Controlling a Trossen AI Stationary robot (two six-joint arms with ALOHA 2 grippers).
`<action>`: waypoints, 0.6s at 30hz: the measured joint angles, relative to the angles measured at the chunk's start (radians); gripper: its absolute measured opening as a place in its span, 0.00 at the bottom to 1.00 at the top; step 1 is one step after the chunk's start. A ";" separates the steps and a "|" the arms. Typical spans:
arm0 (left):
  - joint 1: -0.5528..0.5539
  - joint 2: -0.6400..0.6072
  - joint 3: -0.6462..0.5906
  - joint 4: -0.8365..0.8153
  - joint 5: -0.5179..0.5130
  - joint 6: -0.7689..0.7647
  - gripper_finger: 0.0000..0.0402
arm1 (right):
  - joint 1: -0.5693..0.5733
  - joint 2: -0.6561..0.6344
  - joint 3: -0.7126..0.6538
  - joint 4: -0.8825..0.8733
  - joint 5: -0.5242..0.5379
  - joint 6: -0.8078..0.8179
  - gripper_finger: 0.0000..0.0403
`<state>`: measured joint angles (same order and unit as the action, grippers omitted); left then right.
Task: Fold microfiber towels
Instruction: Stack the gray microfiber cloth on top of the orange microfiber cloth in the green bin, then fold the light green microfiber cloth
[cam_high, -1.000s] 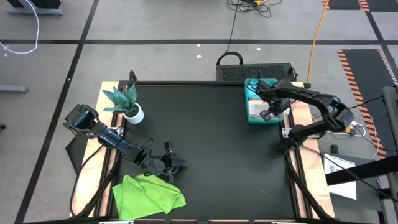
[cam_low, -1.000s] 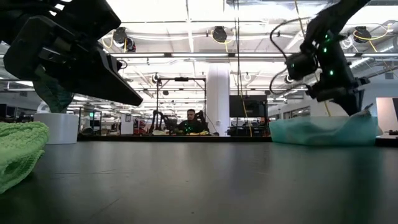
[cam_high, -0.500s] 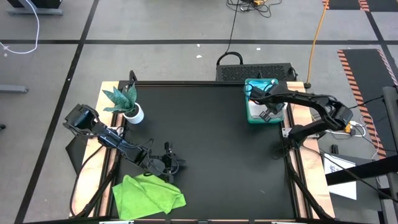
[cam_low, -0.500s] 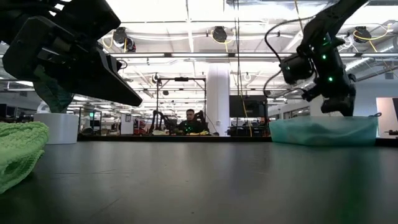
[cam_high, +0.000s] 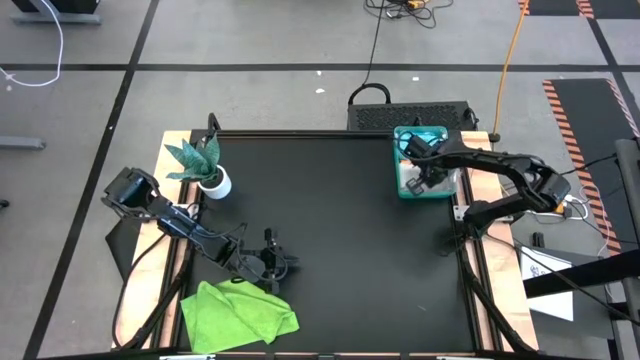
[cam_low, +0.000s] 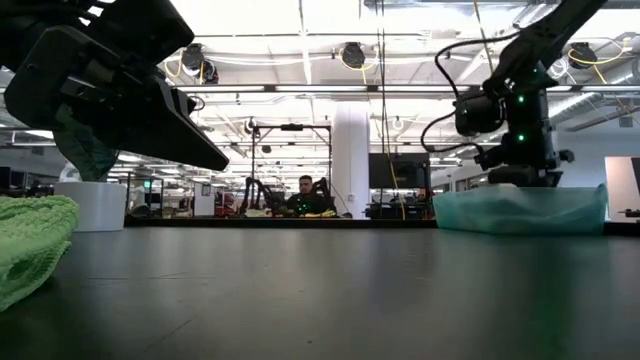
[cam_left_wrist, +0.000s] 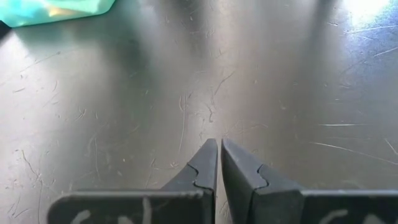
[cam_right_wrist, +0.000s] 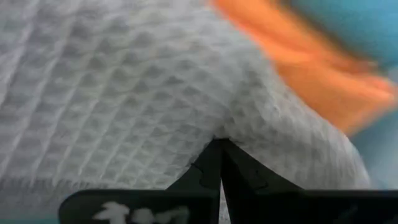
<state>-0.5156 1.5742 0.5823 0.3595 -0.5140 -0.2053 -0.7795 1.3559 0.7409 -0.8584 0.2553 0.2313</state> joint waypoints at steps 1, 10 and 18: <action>0.000 0.000 0.000 0.000 0.000 -0.003 0.06 | 0.000 0.000 -0.001 0.006 -0.029 -0.019 0.00; -0.002 0.000 0.000 0.000 0.000 -0.013 0.06 | 0.073 -0.122 0.088 -0.069 0.085 0.076 0.00; -0.099 0.000 0.010 -0.032 -0.090 0.047 0.05 | 0.415 -0.261 -0.132 0.366 0.074 0.138 0.00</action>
<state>-0.6151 1.5745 0.5925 0.3275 -0.6035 -0.1581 -0.3648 1.0948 0.6092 -0.4926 0.3292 0.3691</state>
